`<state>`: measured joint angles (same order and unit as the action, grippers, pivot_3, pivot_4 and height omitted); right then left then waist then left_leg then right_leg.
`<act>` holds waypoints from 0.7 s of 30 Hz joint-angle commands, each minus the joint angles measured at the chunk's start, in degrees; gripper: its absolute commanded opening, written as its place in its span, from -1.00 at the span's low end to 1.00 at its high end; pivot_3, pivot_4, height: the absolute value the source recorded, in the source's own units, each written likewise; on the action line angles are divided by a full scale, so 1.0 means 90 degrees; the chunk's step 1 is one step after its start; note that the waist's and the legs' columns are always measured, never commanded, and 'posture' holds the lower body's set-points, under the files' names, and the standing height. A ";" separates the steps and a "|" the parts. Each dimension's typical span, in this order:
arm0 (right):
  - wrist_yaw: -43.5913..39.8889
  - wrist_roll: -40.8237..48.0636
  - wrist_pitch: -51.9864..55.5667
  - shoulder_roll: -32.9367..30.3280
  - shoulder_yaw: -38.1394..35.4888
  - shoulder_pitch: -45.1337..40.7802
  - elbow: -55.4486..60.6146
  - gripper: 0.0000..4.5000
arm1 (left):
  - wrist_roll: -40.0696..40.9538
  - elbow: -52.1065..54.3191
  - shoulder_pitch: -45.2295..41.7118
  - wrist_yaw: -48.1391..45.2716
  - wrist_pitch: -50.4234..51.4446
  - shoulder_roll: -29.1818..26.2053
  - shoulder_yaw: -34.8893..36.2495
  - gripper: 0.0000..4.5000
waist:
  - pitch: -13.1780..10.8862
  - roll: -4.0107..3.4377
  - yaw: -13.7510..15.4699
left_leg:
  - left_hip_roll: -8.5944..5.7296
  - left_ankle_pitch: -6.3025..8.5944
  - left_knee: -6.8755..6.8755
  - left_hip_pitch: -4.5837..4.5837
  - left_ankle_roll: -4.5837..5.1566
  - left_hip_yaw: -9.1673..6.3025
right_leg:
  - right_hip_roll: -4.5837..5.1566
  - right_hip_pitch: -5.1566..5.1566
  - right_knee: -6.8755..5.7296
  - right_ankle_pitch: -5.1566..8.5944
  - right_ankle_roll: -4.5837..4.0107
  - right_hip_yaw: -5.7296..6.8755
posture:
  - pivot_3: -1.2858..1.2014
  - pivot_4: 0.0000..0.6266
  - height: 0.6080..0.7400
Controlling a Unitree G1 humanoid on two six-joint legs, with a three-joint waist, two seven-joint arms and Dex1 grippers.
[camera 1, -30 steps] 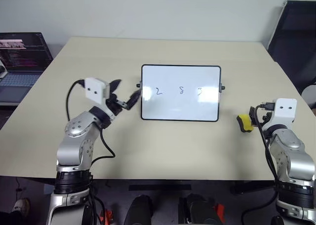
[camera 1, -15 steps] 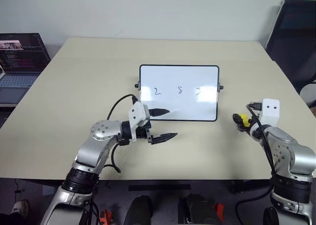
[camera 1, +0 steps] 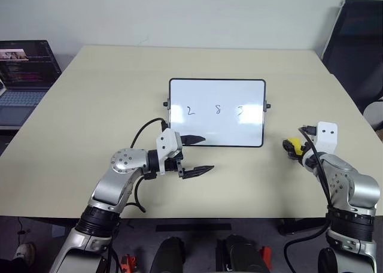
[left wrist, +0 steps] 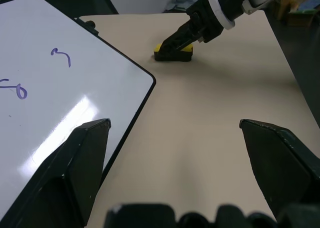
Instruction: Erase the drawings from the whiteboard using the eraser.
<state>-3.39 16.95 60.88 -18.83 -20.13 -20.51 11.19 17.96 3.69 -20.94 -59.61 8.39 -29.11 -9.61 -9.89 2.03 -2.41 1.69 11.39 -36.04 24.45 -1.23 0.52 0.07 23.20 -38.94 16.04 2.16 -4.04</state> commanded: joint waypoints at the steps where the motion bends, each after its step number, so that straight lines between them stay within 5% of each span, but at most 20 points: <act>1: 0.0027 0.0002 -0.0142 0.0009 -0.0041 -0.0125 0.0090 0.99 | 0.0034 0.0140 -0.0092 -0.0034 -0.0088 -0.0047 0.0124 1.00 | 0.0000 0.0000 0.0000 | 0.0000 0.0000 0.0000 0.0000 0.0000 0.0000 | 0.0000 0.0000 0.0000 0.0000 0.0000 -0.0001 | 0.03 -0.52 1.00; 9: 0.0003 0.0004 -0.0118 0.0070 0.0033 -0.0143 -0.0010 0.91 | -0.0031 0.0002 -0.0097 -0.0058 -0.0234 -0.0050 0.0136 1.00 | 0.0000 0.0000 0.0000 | 0.0000 0.0000 0.0000 0.0000 0.0000 -0.0001 | 0.0000 0.0000 0.0000 -0.0001 -0.0001 -0.0001 | 0.03 -0.52 1.00; 19: -0.0009 0.0038 -0.0070 0.0098 0.0001 -0.0146 -0.0079 -0.55 | -0.0072 -0.0106 -0.0162 -0.0053 -0.0335 -0.0076 0.0168 1.00 | 0.0000 0.0000 0.0000 | 0.0000 0.0000 0.0000 0.0000 0.0000 -0.0001 | 0.0000 0.0000 0.0000 0.0000 0.0000 0.0000 | 0.03 -0.52 1.00; 21: 0.0001 0.0031 -0.0085 0.0098 -0.0005 -0.0176 -0.0110 -0.59 | -0.0077 -0.0117 -0.0172 -0.0045 -0.0345 -0.0080 0.0181 1.00 | 0.0000 0.0000 -0.0001 | 0.0000 0.0000 0.0000 0.0000 0.0000 -0.0001 | 0.0000 0.0000 0.0000 0.0000 0.0001 0.0000 | 0.03 -0.52 1.00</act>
<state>-3.46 16.99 60.65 -17.65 -19.37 -21.06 9.78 17.19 2.08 -21.65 -59.74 6.55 -29.25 -9.42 -9.89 2.03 -2.42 1.69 11.39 -36.04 24.44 -1.23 0.51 0.07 23.20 -38.94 16.04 2.17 -4.04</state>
